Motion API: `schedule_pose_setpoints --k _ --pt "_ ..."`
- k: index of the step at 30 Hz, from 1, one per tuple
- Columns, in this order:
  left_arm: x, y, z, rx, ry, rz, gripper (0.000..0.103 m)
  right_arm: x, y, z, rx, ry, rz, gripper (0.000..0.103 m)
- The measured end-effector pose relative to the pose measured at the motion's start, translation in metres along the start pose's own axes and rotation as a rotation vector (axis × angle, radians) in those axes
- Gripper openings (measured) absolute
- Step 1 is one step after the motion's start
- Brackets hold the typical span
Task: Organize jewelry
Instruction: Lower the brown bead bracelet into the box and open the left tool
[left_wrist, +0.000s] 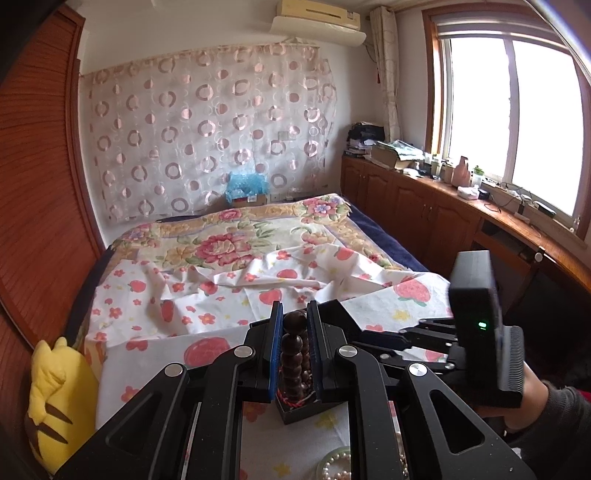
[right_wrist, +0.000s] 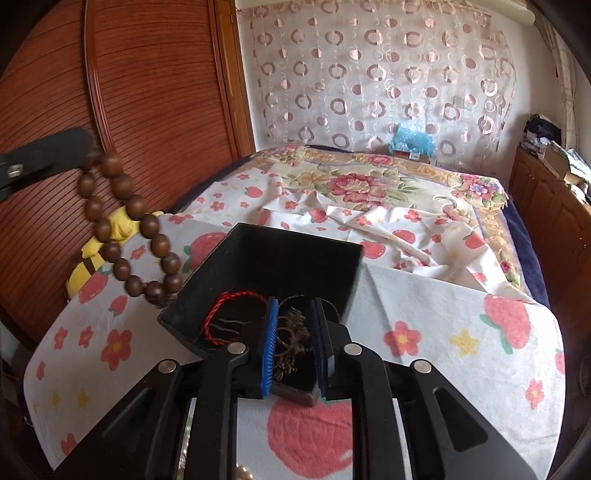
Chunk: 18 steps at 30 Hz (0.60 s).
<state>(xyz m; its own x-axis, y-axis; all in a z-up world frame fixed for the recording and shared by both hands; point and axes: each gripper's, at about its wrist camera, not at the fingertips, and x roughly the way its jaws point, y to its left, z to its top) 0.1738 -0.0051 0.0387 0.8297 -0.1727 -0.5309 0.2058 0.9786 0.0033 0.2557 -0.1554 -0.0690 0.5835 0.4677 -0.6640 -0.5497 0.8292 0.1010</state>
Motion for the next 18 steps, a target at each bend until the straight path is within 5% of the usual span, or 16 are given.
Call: schedule_pose_setpoints --k 18 --pt "0.045 -0.023 0.005 0.03 0.051 0.016 0.012 -0.047 -0.017 -0.046 -0.015 -0.013 -0.026 0.02"
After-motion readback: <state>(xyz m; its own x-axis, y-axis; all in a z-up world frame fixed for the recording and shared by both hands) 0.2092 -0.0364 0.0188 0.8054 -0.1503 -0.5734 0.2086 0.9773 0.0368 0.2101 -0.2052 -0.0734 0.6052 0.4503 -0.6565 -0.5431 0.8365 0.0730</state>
